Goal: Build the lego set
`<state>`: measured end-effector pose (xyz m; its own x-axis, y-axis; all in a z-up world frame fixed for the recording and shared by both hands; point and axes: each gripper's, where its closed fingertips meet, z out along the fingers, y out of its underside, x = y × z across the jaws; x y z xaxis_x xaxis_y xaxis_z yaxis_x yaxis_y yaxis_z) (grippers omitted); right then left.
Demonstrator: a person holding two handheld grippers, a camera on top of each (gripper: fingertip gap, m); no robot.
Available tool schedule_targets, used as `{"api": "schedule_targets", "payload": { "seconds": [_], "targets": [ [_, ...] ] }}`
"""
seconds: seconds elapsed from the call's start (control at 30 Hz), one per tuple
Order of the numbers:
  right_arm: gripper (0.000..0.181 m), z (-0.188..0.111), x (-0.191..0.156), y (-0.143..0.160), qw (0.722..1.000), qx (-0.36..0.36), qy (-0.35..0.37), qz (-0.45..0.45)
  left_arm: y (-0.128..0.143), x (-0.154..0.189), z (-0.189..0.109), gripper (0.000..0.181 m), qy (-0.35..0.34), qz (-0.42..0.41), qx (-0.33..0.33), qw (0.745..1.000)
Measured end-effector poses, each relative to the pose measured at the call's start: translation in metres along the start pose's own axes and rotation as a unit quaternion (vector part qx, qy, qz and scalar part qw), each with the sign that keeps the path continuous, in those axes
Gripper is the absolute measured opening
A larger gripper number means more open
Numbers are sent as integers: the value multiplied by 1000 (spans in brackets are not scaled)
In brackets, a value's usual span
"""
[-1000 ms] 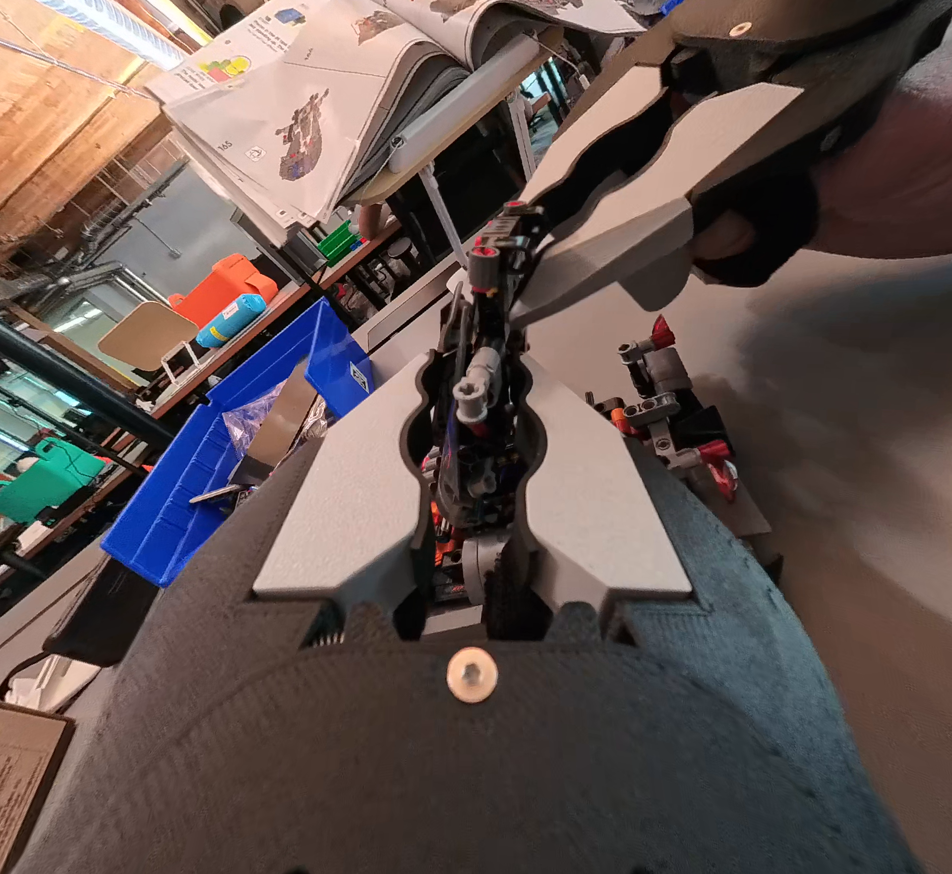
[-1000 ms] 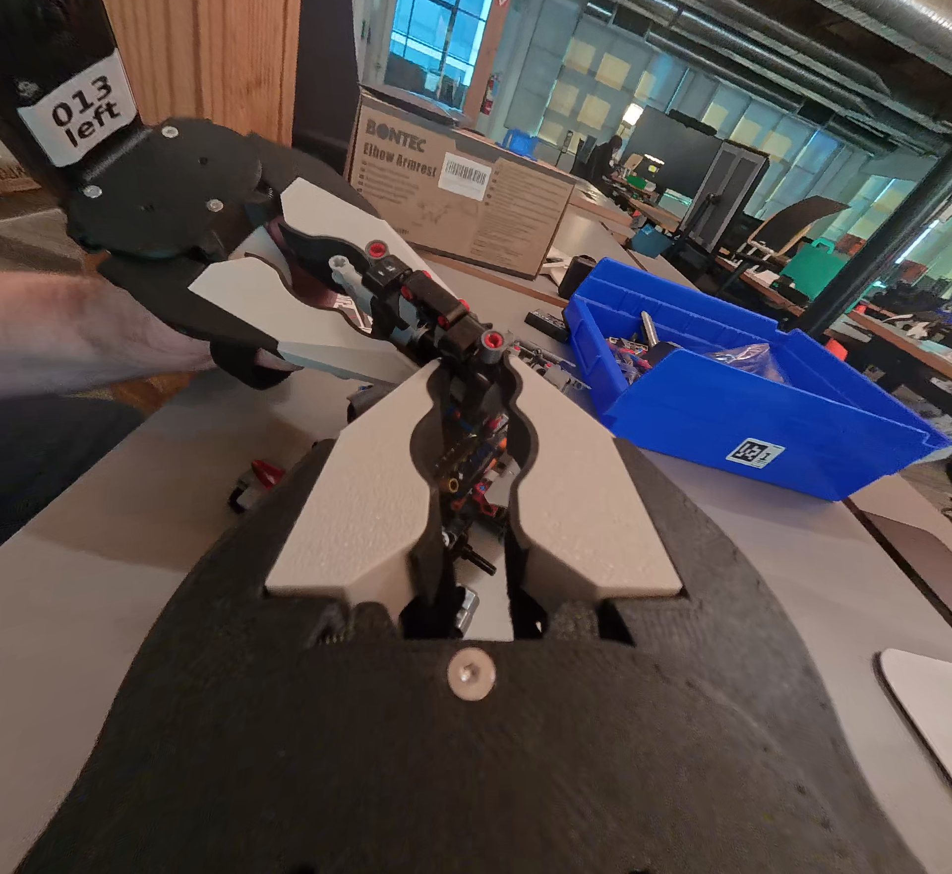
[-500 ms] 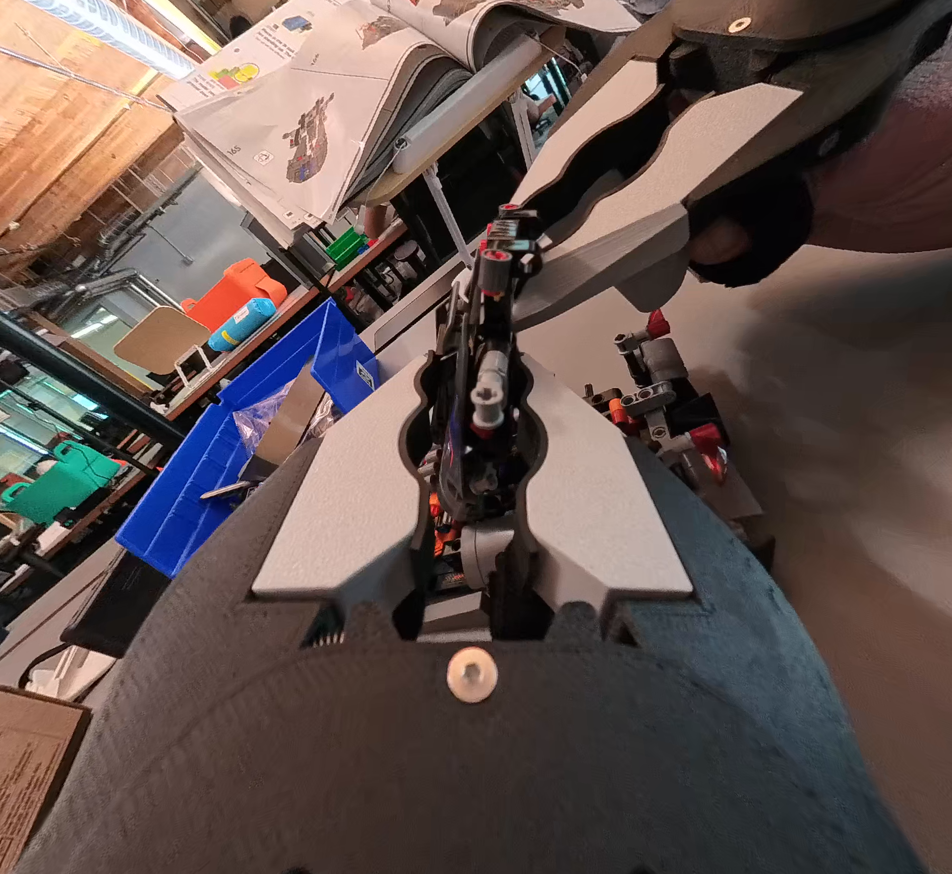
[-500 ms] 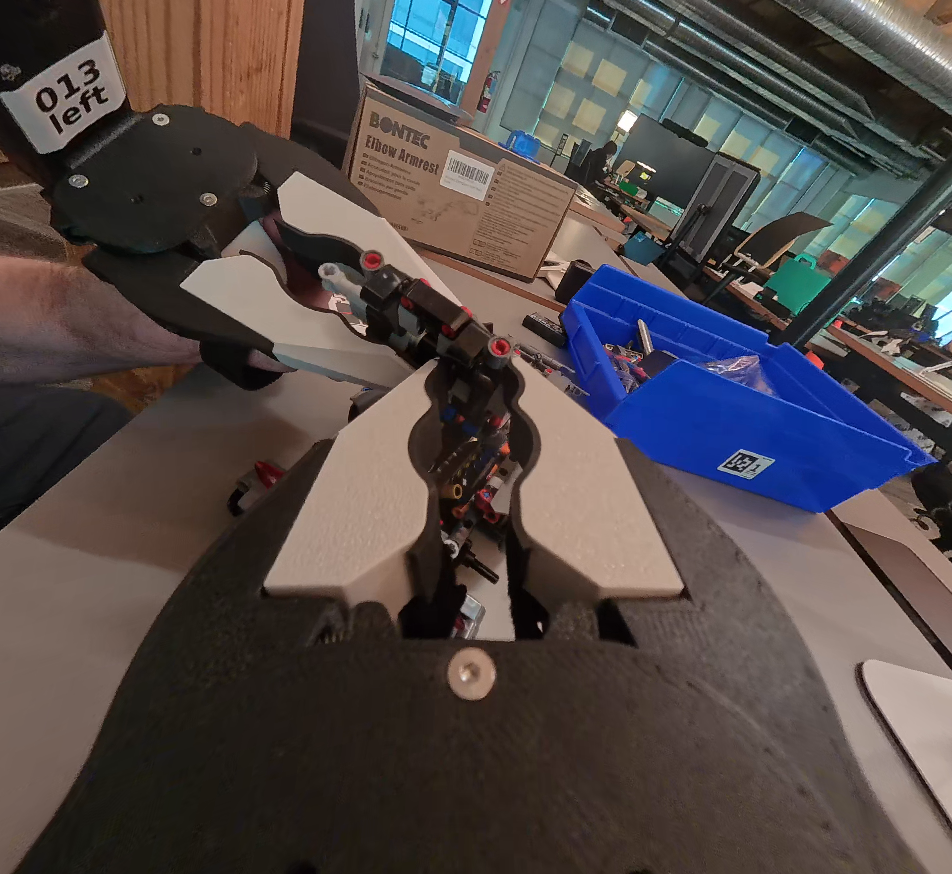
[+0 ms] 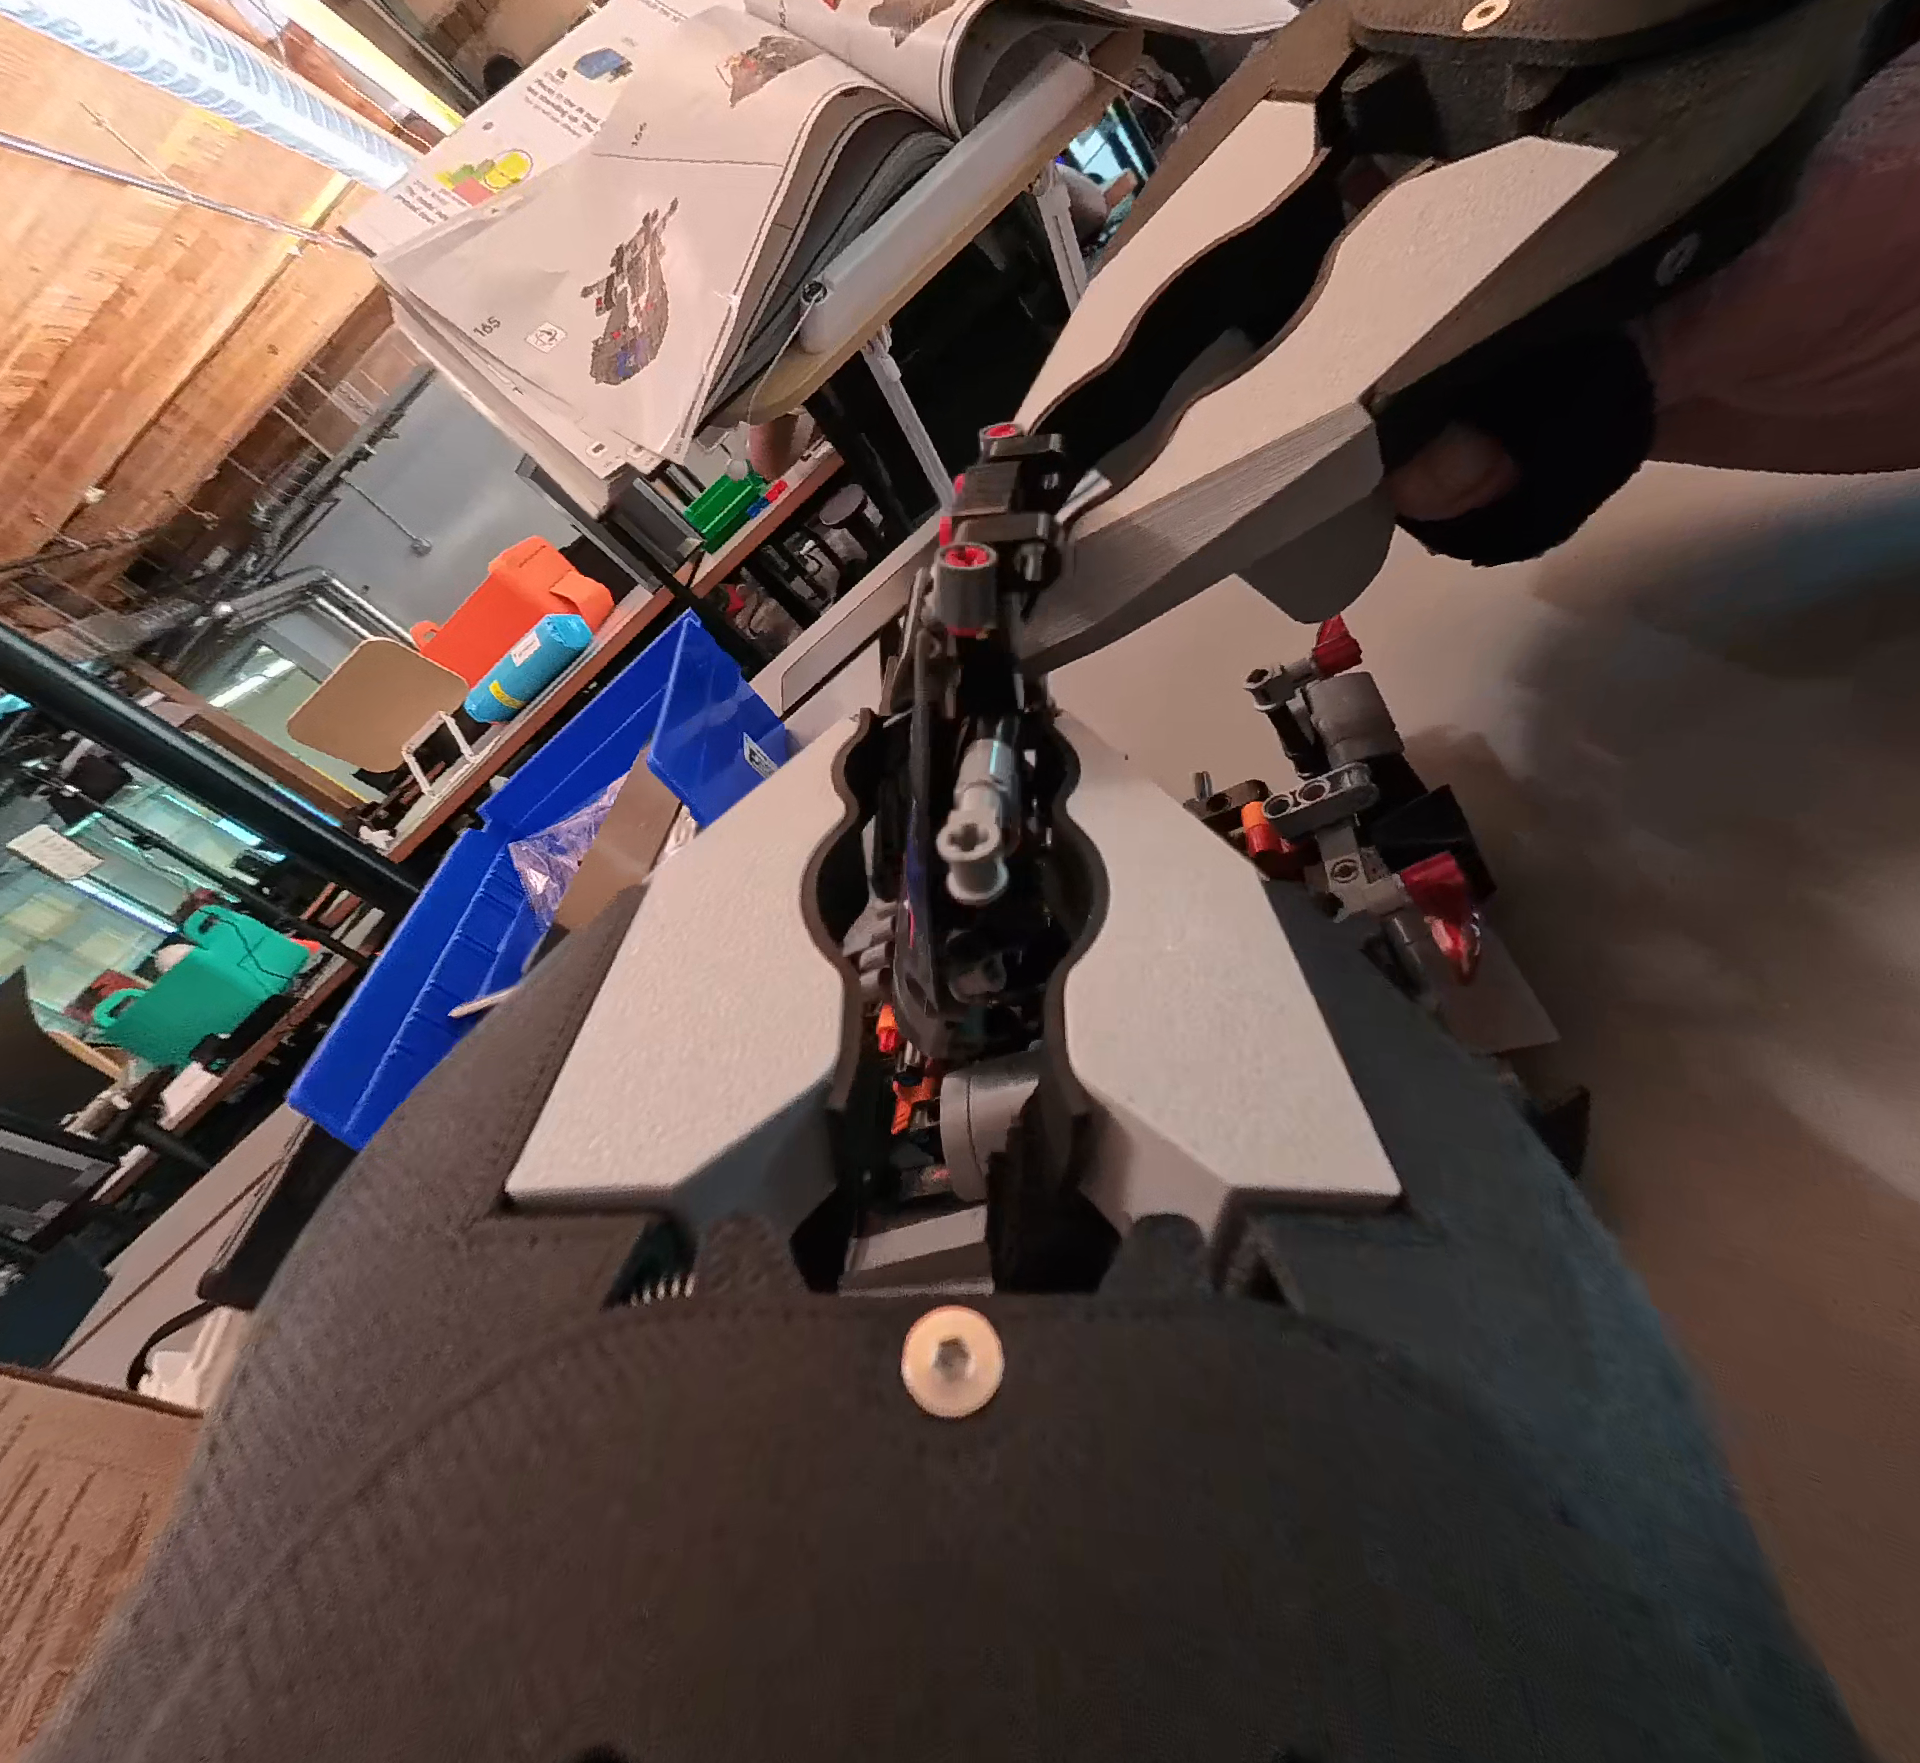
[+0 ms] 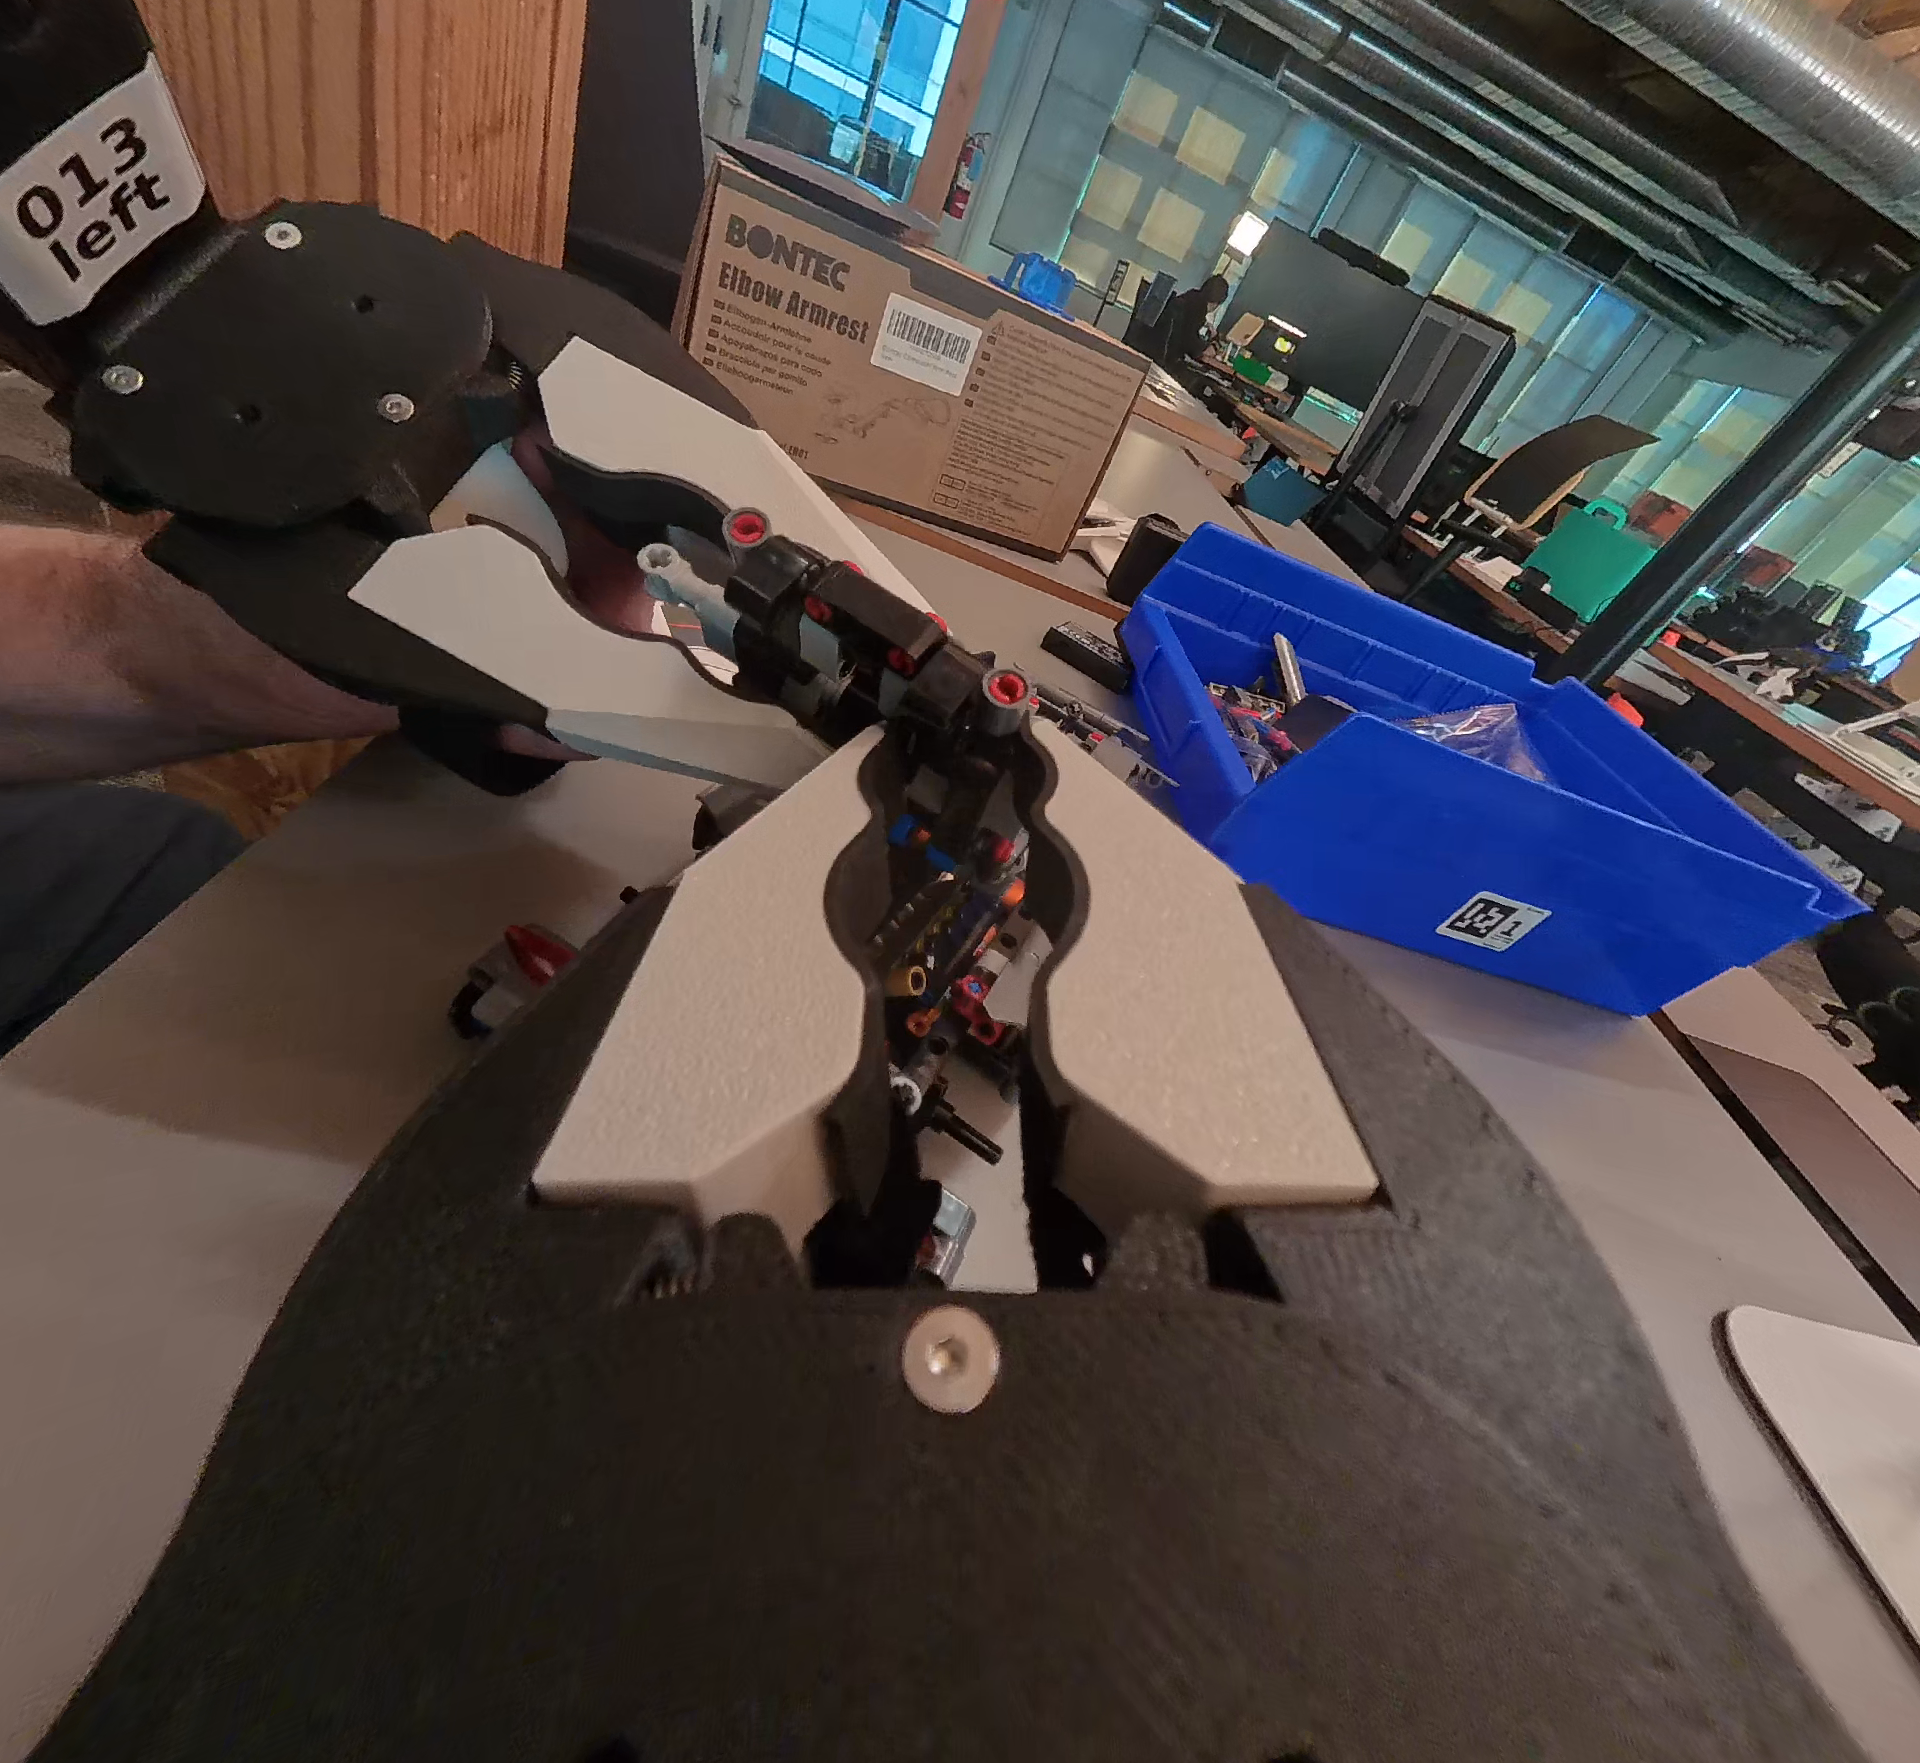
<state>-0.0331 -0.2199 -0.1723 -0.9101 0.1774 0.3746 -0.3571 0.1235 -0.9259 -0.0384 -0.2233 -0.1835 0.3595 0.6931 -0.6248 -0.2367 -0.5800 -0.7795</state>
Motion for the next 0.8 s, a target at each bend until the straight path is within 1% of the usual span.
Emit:
{"api": "schedule_targets", "payload": {
  "seconds": [0.27, 0.8],
  "targets": [
    [17, -1, 2, 1, 1000, 0, 3, 0, 1, -2, 2, 26, -14, 33, -11, 999],
    [19, -1, 5, 3, 1000, -7, 12, -20, 1, -5, 5, 21, -16, 32, -19, 999]
  ]
}}
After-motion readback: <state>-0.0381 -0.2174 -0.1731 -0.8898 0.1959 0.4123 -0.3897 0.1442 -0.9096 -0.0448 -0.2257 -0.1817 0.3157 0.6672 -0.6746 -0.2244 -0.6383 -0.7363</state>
